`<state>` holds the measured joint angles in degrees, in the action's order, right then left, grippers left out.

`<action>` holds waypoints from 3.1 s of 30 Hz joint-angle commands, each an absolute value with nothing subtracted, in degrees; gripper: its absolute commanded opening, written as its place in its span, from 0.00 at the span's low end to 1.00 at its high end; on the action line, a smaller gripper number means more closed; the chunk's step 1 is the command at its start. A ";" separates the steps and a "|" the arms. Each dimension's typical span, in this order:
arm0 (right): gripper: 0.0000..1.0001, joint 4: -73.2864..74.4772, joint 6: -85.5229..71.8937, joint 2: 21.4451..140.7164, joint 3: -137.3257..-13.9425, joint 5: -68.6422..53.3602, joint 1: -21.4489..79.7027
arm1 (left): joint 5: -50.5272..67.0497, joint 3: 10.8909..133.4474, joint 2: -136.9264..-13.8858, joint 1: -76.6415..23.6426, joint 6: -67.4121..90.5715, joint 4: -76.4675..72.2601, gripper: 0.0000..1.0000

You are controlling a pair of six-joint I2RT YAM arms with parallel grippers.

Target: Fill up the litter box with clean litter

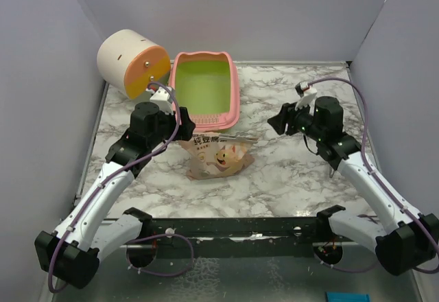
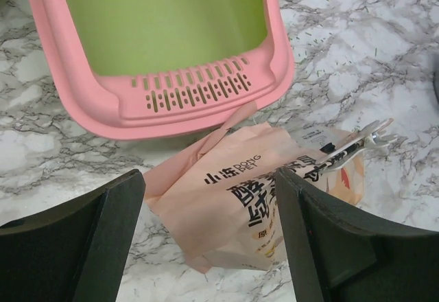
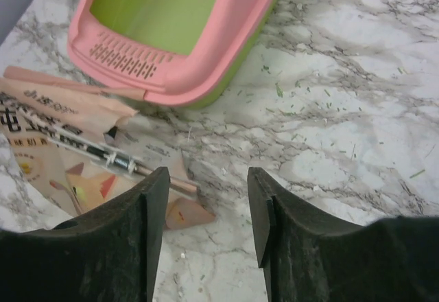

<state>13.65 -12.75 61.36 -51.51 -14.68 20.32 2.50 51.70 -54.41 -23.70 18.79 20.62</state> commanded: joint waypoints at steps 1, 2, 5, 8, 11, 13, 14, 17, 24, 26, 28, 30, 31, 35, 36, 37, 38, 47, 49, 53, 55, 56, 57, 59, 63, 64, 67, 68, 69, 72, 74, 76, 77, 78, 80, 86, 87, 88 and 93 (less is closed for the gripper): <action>0.53 7.96 -10.23 53.91 -45.07 -18.54 20.74 | 2.22 53.19 -54.29 -23.91 16.53 18.44 0.81; 0.54 6.50 -9.85 52.96 -44.51 -19.95 20.74 | 4.18 53.36 -54.45 -23.91 13.99 18.67 0.81; 0.54 8.33 -6.39 54.47 -46.52 -27.66 20.74 | 12.65 55.24 -55.74 -23.91 4.97 21.86 0.79; 0.56 14.11 -1.85 59.95 -52.24 -33.32 20.71 | 16.50 57.04 -57.36 -23.91 -1.77 25.33 0.79; 0.58 15.39 0.64 64.18 -56.03 -37.31 21.05 | 19.12 56.75 -58.16 -23.91 -6.14 25.09 0.79; 0.59 15.85 3.28 65.52 -58.05 -39.62 21.18 | 22.65 55.75 -57.96 -23.91 -10.63 24.08 0.79; 0.59 16.27 4.91 66.16 -59.34 -40.42 21.14 | 24.12 54.76 -57.50 -23.98 -12.62 23.12 0.79; 0.62 18.62 10.14 68.67 -63.49 -43.63 21.18 | 26.70 52.17 -56.68 -24.08 -16.83 20.06 0.79; 0.82 20.48 11.13 75.36 -67.43 -46.28 22.11 | 32.35 49.22 -60.56 -24.17 -18.84 17.73 0.76; 0.82 19.28 10.83 75.41 -65.76 -45.60 22.68 | 30.25 48.37 -61.48 -24.17 -18.75 16.36 0.73; 0.81 18.09 10.57 75.41 -64.54 -45.37 23.13 | 29.07 47.67 -61.71 -24.17 -18.32 14.74 0.72; 0.80 17.16 10.54 75.53 -63.91 -45.10 23.52 | 27.62 47.07 -61.62 -24.18 -18.19 13.42 0.72; 0.80 16.95 10.59 75.69 -63.73 -44.88 23.63 | 27.00 46.91 -61.61 -24.17 -18.18 13.10 0.72; 0.78 17.04 11.47 76.93 -64.16 -45.20 23.89 | 26.75 46.30 -61.28 -24.17 -18.55 11.85 0.71; 0.77 17.13 11.77 77.31 -64.38 -45.18 23.97 | 26.94 46.10 -61.37 -24.17 -18.61 11.56 0.71; 0.77 17.30 12.02 77.67 -64.68 -44.97 23.99 | 27.02 45.99 -61.58 -24.17 -18.67 11.46 0.69; 0.77 17.43 12.36 78.08 -64.88 -44.79 24.06 | 27.04 46.05 -61.92 -24.17 -18.64 11.62 0.67; 0.77 16.24 15.28 80.09 -63.87 -44.80 25.05 | 32.34 47.56 -65.59 -24.19 -18.51 13.02 0.16; 0.76 15.92 15.57 80.13 -63.40 -45.05 25.62 | 32.33 47.78 -65.61 -24.17 -18.38 12.95 0.00; 0.74 16.07 16.39 81.37 -63.50 -45.40 26.80 | 32.12 47.69 -64.92 -24.18 -18.13 12.29 0.00; 0.74 16.12 16.67 82.45 -63.59 -44.25 27.42 | 32.33 47.48 -64.34 -24.22 -17.88 11.62 0.00; 0.73 15.89 16.66 82.93 -63.51 -43.25 27.51 | 32.41 47.39 -64.01 -24.18 -17.91 11.48 0.00; 0.73 15.88 16.95 83.44 -63.46 -42.56 27.71 | 32.51 47.23 -63.61 -24.18 -17.91 11.26 0.00; 0.72 15.97 17.24 84.50 -63.54 -42.24 27.83 | 32.48 46.75 -62.86 -24.20 -17.72 10.52 0.00; 0.69 16.11 17.46 85.65 -63.27 -42.15 27.99 | 31.92 46.56 -62.10 -24.19 -17.85 9.85 0.00; 0.69 16.07 17.55 85.76 -63.16 -41.99 28.07 | 31.91 46.69 -62.12 -24.22 -17.84 9.82 0.00; 0.66 16.30 17.73 86.23 -63.14 -41.79 28.10 | 31.75 47.14 -62.35 -24.20 -17.68 9.73 0.00; 0.64 16.45 17.81 86.39 -63.25 -41.75 28.12 | 31.54 47.37 -62.40 -24.22 -17.72 9.74 0.00; 0.62 17.06 17.95 86.55 -63.46 -41.75 28.12 | 31.20 47.53 -62.48 -24.18 -17.72 9.63 0.00; 0.49 17.90 18.08 86.82 -63.89 -41.22 28.13 | 29.63 48.87 -63.25 -24.22 -17.69 9.49 0.00; 0.40 17.89 17.99 86.76 -63.75 -41.29 28.20 | 28.88 50.06 -64.15 -24.24 -17.61 9.43 0.00; 0.33 18.49 18.00 86.74 -63.86 -41.08 28.19 | 28.51 51.45 -65.23 -24.18 -17.50 9.59 0.00; 0.29 18.87 18.08 86.70 -64.01 -40.93 28.20 | 28.48 52.11 -65.87 -24.18 -17.43 9.65 0.00; 0.24 19.01 18.08 86.70 -64.11 -40.88 28.21 | 28.40 52.72 -66.25 -24.17 -17.44 9.62 0.00; 0.13 19.15 17.96 86.65 -64.39 -40.36 28.14 | 28.27 54.49 -67.00 -24.17 -17.25 9.56 0.00; 0.01 18.03 16.32 83.28 -64.15 -37.35 28.15 | 25.81 58.54 -69.25 -24.22 -16.91 8.41 0.00; 0.01 17.34 15.74 82.21 -63.65 -36.62 28.14 | 25.42 59.05 -69.55 -24.20 -16.73 7.99 0.00; 0.01 16.61 14.84 80.97 -63.18 -35.75 28.18 | 25.23 59.35 -69.72 -24.17 -16.55 7.68 0.00; 0.01 14.96 11.75 75.73 -62.68 -28.94 28.04 | 25.75 58.29 -67.94 -24.26 -15.90 4.97 0.00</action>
<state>18.63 15.22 80.79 -62.57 -37.21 28.08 26.41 54.85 -71.42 -24.25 -16.64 15.88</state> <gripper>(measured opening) 0.040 0.017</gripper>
